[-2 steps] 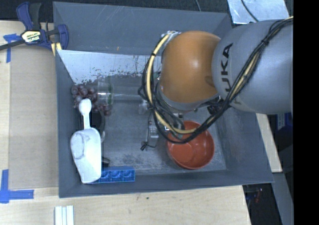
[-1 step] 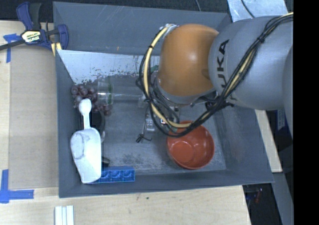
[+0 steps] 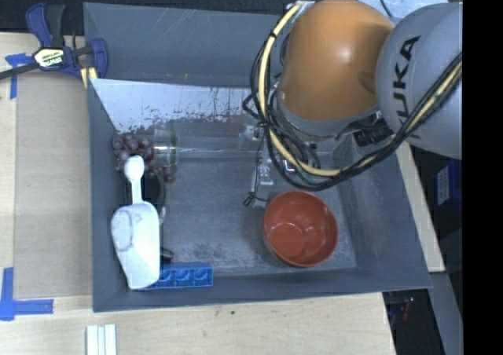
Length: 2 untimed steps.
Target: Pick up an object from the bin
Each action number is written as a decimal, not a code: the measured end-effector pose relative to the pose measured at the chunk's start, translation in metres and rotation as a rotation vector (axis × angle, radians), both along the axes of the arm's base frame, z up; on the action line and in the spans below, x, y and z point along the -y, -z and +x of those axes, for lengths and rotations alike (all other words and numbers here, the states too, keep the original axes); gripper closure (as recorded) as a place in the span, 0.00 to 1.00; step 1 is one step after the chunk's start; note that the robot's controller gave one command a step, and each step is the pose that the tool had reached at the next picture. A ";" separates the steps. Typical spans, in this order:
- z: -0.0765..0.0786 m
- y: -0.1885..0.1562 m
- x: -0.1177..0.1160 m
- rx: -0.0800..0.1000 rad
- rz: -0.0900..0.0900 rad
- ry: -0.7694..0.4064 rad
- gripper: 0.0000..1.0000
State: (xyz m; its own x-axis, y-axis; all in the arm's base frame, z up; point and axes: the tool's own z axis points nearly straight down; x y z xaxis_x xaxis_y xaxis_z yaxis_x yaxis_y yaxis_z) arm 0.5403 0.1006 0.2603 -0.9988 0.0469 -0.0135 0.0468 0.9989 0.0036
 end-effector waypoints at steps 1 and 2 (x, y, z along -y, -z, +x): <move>-0.011 0.062 0.005 -0.016 -0.002 0.021 0.00; -0.022 0.061 0.062 0.003 -0.002 -0.133 0.00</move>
Offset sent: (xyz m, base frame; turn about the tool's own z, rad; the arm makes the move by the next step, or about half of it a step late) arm -0.0235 -0.0663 -0.0614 -0.1458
